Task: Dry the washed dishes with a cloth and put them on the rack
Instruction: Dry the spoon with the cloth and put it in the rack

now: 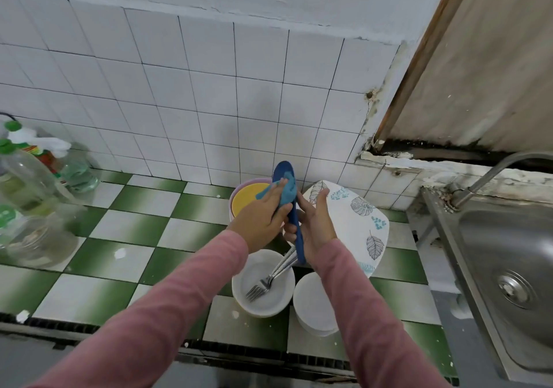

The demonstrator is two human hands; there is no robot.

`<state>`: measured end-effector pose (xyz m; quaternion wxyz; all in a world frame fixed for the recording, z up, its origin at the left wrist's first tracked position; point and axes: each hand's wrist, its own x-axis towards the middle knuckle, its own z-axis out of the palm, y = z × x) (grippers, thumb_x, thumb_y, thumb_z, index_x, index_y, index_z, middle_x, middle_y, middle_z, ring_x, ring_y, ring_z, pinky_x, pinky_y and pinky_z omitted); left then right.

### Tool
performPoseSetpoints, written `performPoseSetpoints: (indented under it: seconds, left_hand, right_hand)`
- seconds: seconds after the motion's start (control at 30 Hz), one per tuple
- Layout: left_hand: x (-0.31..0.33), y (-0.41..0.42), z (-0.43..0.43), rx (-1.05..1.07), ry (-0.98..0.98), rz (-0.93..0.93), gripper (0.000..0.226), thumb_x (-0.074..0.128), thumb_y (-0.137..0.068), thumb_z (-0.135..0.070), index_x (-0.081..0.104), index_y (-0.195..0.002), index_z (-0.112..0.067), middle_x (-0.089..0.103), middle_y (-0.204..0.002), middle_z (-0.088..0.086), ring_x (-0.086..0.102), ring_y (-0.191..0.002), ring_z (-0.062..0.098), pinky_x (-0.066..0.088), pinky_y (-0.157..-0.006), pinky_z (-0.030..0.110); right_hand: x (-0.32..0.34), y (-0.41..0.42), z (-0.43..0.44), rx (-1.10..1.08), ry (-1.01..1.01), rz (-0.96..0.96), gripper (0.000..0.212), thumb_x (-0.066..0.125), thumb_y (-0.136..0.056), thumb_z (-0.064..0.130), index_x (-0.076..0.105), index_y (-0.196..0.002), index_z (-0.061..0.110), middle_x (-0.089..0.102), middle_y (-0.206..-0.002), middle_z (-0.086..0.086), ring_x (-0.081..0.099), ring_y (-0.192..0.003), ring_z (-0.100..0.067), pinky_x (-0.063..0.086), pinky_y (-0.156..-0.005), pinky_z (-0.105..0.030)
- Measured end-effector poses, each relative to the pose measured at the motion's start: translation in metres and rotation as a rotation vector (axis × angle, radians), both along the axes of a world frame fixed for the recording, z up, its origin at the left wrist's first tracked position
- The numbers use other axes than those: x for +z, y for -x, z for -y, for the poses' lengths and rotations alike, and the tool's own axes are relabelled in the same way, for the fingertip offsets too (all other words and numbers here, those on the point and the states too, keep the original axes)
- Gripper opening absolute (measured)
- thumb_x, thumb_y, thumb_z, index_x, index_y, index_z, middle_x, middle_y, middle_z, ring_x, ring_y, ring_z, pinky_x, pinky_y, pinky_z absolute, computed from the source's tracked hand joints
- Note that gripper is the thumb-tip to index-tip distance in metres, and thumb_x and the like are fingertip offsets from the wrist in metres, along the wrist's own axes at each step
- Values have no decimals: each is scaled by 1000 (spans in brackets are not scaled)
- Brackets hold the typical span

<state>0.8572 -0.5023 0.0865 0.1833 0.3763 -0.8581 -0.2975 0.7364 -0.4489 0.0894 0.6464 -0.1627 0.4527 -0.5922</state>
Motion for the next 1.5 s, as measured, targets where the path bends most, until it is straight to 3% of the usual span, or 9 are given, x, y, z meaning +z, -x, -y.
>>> performPoseSetpoints:
  seconds: [0.13,0.37,0.57,0.73,0.83,0.93,1.13,1.3,1.5]
  left_hand:
    - [16,17,2,154,-24,-42,55,29,-108,-25,7,-157,-12,8,-164,2,6,-152,18,7,-120,31]
    - [8,19,-8,116,-119,-151,55,32,-105,-35,13,-156,-29,34,-157,8,54,-126,31,48,-103,43]
    - [25,23,13,280,-166,-186,55,30,-107,-33,12,-158,-22,44,-149,14,50,-130,30,42,-108,42]
    - [17,21,-6,258,-321,-429,36,38,-106,-32,55,-123,-5,64,-71,7,62,-56,20,55,-55,36]
    - [3,10,-10,236,-412,-442,39,36,-104,-42,57,-111,-10,66,-95,17,65,-85,36,58,-76,50]
    - [6,7,-11,281,-701,-578,30,34,-106,-36,53,-120,-17,65,-105,8,65,-90,21,59,-71,27]
    - [18,9,7,619,-567,-827,32,33,-106,-39,53,-119,-17,63,-109,8,63,-96,21,54,-81,31]
    - [28,12,7,389,-95,-691,32,33,-106,-33,47,-131,-20,62,-104,-6,58,-92,-8,50,-82,24]
    - [20,25,4,138,-120,-420,56,29,-105,-38,12,-157,-24,30,-158,11,35,-141,37,37,-111,54]
  right_hand:
    - [1,-11,1,29,39,4,82,14,-87,82,55,-138,31,44,-73,-4,30,-50,-11,29,-41,-21]
    - [2,1,11,-45,51,-25,83,14,-85,85,65,-127,35,54,-105,-14,33,-54,-14,29,-48,-23]
    - [6,-18,4,-32,79,-74,66,18,-93,76,69,-115,39,45,-73,-2,32,-53,-12,29,-47,-23]
    - [13,-7,9,-77,47,-163,59,19,-100,65,61,-130,37,50,-80,-7,34,-50,-12,31,-46,-23]
    - [24,8,9,-97,18,-264,47,28,-102,59,65,-120,37,49,-72,-1,38,-52,-12,35,-50,-23]
    - [29,16,11,-74,-109,-451,31,49,-97,57,65,-96,30,52,-67,3,44,-53,-11,39,-55,-25]
    - [2,17,0,-67,-63,-855,50,59,-99,18,42,-146,21,55,-94,-2,52,-74,-12,47,-69,-26]
    - [9,0,-7,-31,35,-678,25,57,-99,9,50,-118,24,59,-93,-7,56,-51,-10,46,-49,-24]
    - [24,-5,-1,-74,-44,-291,26,44,-102,36,59,-102,15,51,-72,-2,34,-48,-10,24,-40,-20]
